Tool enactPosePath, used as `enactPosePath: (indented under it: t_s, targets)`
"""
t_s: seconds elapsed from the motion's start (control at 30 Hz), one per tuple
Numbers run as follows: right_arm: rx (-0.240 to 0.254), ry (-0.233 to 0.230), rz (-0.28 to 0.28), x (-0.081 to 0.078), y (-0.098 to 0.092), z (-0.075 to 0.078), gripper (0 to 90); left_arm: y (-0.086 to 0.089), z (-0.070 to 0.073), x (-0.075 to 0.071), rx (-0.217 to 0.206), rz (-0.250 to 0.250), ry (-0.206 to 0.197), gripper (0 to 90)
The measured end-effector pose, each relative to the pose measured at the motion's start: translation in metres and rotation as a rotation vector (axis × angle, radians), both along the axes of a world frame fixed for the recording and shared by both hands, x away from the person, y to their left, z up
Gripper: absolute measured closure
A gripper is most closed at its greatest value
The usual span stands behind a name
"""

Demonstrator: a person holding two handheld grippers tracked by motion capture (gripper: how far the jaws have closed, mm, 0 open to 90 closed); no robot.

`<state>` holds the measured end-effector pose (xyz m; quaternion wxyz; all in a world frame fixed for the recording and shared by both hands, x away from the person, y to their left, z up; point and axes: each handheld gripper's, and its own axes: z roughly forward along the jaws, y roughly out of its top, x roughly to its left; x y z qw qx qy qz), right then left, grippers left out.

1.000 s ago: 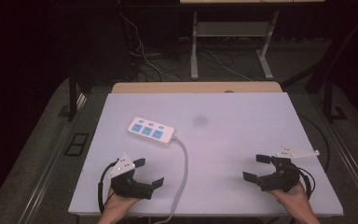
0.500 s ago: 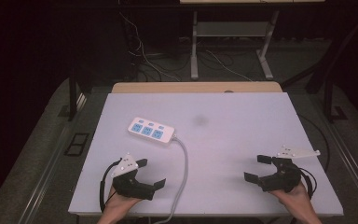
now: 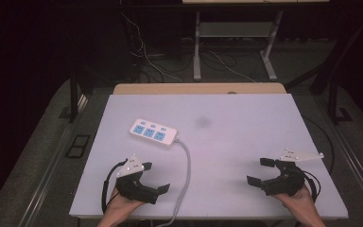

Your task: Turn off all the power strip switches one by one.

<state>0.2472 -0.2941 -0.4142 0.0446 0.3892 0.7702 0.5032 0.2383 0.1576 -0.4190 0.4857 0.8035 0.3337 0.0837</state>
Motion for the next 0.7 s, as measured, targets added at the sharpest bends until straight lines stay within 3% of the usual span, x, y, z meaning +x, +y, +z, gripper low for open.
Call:
enactPosePath:
  t_s: [0.27, 0.7]
  targets:
    - [0.001, -0.004, -0.002, -0.001, -0.001, 0.0, 0.6, -0.001, 0.002, 0.005, 0.031, -0.022, 0.027, 0.0]
    - [-0.005, -0.007, -0.002, -0.002, -0.002, 0.0, 0.6, -0.011, 0.026, 0.022, 0.085, -0.065, 0.016, 0.0]
